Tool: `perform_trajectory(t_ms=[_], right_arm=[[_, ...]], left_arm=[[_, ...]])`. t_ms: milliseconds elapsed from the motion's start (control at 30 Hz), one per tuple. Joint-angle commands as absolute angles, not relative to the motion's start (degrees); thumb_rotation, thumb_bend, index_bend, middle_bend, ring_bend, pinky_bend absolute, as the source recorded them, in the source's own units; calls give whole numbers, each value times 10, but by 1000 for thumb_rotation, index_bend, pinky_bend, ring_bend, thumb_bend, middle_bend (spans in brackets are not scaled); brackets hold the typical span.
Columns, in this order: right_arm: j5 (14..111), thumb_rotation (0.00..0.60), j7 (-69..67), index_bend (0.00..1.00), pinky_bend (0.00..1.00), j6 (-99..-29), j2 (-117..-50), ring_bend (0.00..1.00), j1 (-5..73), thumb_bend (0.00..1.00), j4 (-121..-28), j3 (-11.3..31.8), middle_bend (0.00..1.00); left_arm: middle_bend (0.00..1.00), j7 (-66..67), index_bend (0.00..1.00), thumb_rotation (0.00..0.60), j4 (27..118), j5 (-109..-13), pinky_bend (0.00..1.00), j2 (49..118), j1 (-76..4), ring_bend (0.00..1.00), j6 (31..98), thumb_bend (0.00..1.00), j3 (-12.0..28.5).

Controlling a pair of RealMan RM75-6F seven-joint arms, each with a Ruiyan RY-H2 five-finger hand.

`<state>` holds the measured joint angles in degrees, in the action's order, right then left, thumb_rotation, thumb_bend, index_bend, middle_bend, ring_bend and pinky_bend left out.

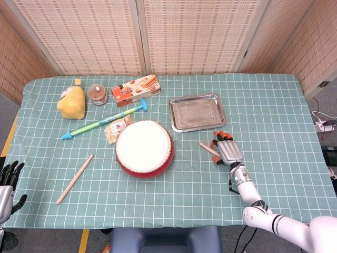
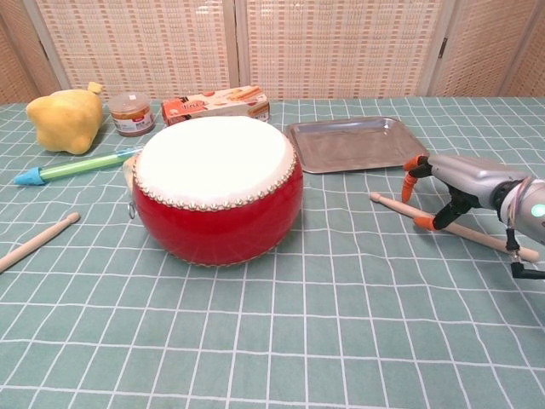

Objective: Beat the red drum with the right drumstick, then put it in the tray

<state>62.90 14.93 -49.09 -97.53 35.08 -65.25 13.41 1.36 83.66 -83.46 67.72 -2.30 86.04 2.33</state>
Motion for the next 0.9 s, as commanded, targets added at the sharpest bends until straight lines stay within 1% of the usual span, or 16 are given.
perform_trajectory(t_ms=[33, 233, 433, 600, 900], right_arm=[[628, 600, 152, 404, 101, -492, -979, 0, 353, 351, -649, 131, 63], [623, 600, 153, 417, 101, -498, -986, 0, 356, 350, -634, 129, 63], [623, 600, 141, 439, 101, -488, -995, 0, 362, 351, -618, 126, 63], [631, 600, 130, 471, 101, -490, -1001, 0, 364, 354, -614, 121, 66], [646, 600, 105, 563, 101, -499, -1005, 0, 362, 439, -611, 116, 96]], left_arm=[[0, 12, 0, 600, 835, -834, 0, 677, -23, 0, 860, 253, 24], [0, 9, 0, 600, 832, -834, 0, 678, -23, 0, 858, 253, 23], [0, 7, 0, 600, 830, -832, 0, 678, -23, 0, 856, 253, 23], [0, 6, 0, 600, 829, -832, 0, 678, -22, 0, 856, 254, 23], [0, -2, 0, 600, 825, -831, 0, 678, -20, 0, 857, 254, 23]])
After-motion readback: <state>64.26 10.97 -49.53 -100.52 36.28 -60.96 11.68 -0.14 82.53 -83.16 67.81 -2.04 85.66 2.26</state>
